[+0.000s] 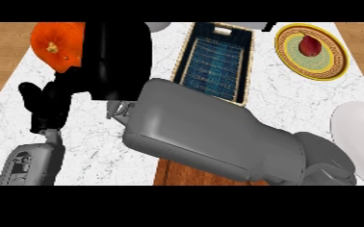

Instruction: Pick the squash from the cutting board and place it in the basket

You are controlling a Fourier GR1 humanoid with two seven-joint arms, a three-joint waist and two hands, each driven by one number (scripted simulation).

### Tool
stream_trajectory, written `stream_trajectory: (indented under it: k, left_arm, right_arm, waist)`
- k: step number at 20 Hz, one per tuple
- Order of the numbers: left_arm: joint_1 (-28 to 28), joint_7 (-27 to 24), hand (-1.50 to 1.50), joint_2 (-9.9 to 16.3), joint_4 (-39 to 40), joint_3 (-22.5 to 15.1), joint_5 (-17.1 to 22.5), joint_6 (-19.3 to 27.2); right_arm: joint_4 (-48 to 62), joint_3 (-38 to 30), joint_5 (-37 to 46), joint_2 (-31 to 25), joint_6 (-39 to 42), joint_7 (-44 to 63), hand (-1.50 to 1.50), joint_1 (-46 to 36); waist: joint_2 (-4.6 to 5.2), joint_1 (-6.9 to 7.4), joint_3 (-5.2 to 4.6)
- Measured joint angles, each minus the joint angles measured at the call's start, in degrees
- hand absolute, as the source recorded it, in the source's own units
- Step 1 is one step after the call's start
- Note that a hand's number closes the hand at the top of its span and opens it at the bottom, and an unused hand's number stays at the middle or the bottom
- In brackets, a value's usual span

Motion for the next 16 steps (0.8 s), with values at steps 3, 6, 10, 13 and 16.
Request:
stream_trajectory:
  k: [3, 6, 10, 13, 16]
  left_arm:
    - [-1.2, 0.3, 0.00, 0.5, 0.6, 0.7, 0.3, -0.2]
    - [-0.3, -0.9, 0.00, 0.2, 1.0, 0.7, 0.0, 0.0]
    - [-1.2, -0.1, 0.00, 0.7, 0.9, 1.2, 0.6, -0.5]
    - [-1.3, -0.2, 0.00, 0.8, 1.3, 1.5, 0.7, -0.6]
    - [-1.6, 0.9, 0.00, 0.2, 0.7, 1.0, 0.1, 0.2]
  right_arm:
    - [4.9, -0.9, -2.6, 0.1, 0.4, -0.9, 1.50, -2.4]
    - [10.0, -1.3, -4.8, 0.2, 0.3, -2.6, 1.50, -3.5]
    - [15.8, -1.8, -8.1, 0.2, 0.6, -4.9, 1.50, -3.6]
    - [19.4, -2.7, -9.7, 0.2, 1.6, -6.9, 1.50, -3.5]
    - [22.7, -4.4, -11.0, 0.2, 2.9, -10.2, 1.50, -2.8]
  waist:
    - [0.14, -0.25, 0.02]
    - [0.26, -0.23, 0.02]
    - [0.39, -0.21, 0.04]
    - [0.40, -0.40, 0.05]
    - [0.37, -0.66, 0.08]
